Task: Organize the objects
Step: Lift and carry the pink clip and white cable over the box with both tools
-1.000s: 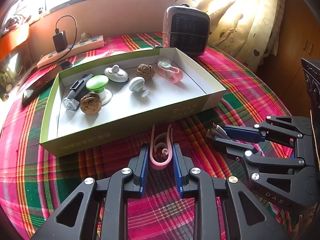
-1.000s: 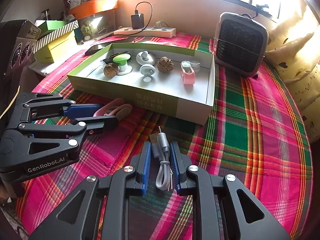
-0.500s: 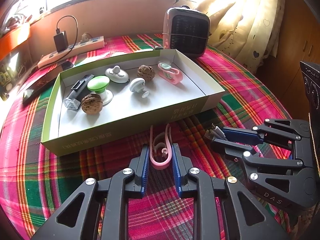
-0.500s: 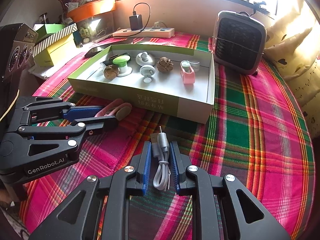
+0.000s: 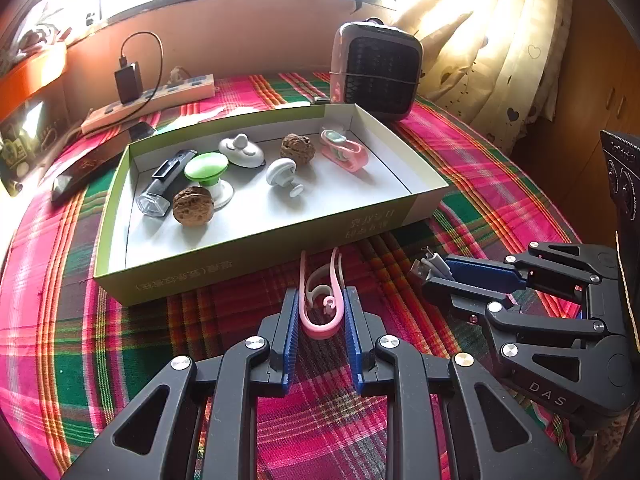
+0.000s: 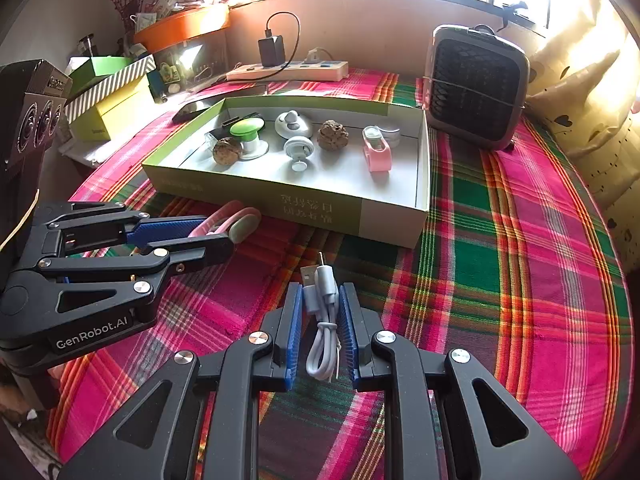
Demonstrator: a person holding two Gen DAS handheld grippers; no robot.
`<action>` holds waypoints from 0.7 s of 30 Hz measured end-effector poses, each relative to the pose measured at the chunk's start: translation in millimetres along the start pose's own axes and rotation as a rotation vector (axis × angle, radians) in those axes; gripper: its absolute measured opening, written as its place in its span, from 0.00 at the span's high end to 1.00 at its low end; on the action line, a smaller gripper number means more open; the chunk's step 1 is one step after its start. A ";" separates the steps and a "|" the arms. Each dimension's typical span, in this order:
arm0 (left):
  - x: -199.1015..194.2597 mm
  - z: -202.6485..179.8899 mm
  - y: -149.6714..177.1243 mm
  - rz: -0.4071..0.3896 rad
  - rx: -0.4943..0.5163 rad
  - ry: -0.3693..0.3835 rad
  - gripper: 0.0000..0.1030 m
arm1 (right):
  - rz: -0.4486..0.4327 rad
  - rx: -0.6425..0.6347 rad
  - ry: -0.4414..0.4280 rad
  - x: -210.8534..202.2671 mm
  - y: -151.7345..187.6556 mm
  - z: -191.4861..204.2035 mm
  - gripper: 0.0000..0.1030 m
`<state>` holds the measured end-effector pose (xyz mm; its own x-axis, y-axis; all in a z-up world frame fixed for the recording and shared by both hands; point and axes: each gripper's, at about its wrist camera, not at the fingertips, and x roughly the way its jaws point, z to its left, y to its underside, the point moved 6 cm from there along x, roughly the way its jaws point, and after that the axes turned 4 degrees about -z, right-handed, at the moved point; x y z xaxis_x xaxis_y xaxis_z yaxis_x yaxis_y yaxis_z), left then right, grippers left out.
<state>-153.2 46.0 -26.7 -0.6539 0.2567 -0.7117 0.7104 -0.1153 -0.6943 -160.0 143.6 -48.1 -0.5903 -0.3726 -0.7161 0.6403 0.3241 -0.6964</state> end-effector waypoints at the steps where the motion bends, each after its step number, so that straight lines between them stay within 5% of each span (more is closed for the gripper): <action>1: -0.7 0.0 0.0 -0.001 0.000 -0.001 0.81 | -0.002 0.001 0.000 -0.6 -0.2 0.1 0.81; 21: -22.8 4.1 -6.4 -0.050 -0.013 -0.012 0.81 | -0.051 0.028 -0.006 -14.5 -8.5 2.8 0.81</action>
<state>-143.9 36.9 -6.5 -0.6918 0.2500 -0.6774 0.6800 -0.0897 -0.7277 -155.5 143.9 -31.7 -0.6194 -0.3933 -0.6794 0.6231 0.2802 -0.7302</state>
